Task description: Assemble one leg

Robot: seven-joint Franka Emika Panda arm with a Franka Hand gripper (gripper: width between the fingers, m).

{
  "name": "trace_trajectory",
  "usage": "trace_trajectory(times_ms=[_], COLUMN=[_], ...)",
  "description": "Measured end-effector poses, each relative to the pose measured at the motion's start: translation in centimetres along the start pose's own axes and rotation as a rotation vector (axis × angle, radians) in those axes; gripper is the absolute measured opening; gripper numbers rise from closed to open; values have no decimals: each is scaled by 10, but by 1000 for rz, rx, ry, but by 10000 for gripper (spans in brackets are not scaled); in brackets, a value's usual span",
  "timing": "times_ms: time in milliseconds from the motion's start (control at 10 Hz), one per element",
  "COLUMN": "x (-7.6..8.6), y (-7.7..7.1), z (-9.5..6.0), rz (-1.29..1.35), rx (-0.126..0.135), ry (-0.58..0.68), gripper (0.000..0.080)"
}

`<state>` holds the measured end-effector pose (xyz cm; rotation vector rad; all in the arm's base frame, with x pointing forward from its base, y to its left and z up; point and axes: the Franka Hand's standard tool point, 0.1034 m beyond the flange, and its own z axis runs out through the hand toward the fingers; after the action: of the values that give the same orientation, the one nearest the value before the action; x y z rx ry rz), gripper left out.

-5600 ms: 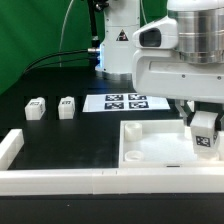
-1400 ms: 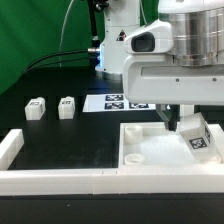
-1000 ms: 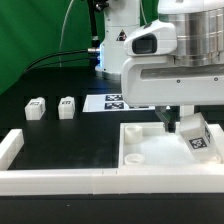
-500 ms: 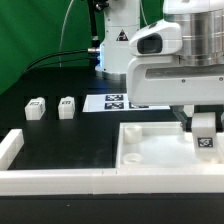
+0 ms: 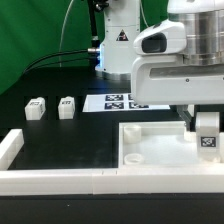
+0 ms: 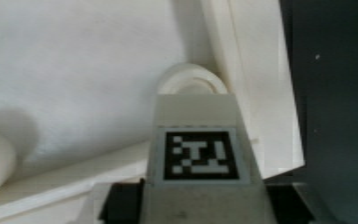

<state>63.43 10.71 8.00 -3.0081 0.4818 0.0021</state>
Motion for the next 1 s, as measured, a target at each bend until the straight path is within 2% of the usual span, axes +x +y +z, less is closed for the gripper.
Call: trace_trajectory(times_ms=[200,400,500,700,1000], x=[1,1,1,-2,-12], y=[0,1,2,3,-5], z=[0,0,0,0,3], rz=[0,224,255,577,963], rx=[0,1,1,3,6], ry=[1,0,0,12,8], gripper=[294,294,294,294,294])
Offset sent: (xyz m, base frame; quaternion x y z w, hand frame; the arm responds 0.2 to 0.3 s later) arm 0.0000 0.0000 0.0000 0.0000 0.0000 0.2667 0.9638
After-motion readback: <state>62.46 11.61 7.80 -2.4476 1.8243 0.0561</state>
